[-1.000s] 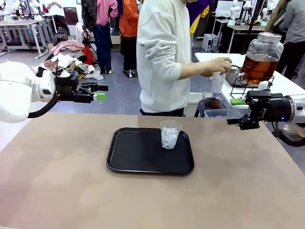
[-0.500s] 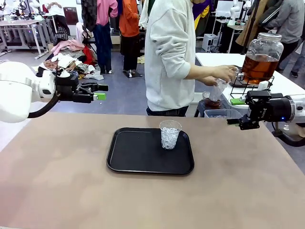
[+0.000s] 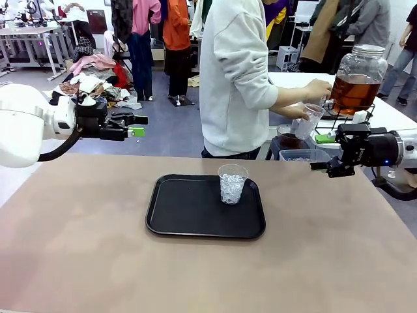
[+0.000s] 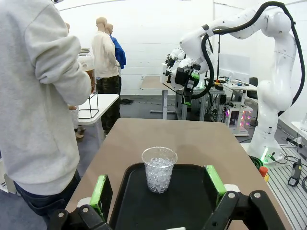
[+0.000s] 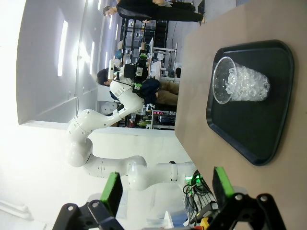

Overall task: Pour the drink into the iced cup.
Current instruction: Pick up the iced cup indicated by the human and present it to them.

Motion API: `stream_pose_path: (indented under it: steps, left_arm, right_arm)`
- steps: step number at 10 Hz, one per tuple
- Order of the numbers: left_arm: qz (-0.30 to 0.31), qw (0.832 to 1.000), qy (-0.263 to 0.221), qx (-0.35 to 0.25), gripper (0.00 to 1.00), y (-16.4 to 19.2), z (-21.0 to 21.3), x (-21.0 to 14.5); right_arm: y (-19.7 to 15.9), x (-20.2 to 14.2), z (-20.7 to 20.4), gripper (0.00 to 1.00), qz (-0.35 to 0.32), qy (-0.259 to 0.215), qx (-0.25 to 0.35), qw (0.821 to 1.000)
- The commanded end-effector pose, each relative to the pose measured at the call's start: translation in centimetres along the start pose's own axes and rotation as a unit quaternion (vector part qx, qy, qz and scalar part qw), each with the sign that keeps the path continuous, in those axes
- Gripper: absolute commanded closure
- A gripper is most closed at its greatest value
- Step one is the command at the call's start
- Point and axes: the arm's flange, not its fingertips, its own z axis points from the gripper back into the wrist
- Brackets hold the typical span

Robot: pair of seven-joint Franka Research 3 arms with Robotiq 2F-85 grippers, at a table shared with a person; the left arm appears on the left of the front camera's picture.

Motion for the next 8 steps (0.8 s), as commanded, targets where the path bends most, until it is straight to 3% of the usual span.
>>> stream_pose_path:
  steps: [1, 8]
  left_arm:
    - [-0.001, 1.000, -0.004, 0.005, 0.00, 0.15, -0.11, 0.19]
    - [-0.001, 1.000, -0.004, 0.005, 0.00, 0.15, -0.11, 0.19]
  right_arm:
    - [0.10, -0.04, 0.05, 0.00, 0.001, -0.003, 0.000, 1.000]
    - [0.10, -0.04, 0.05, 0.00, 0.001, -0.003, 0.000, 1.000]
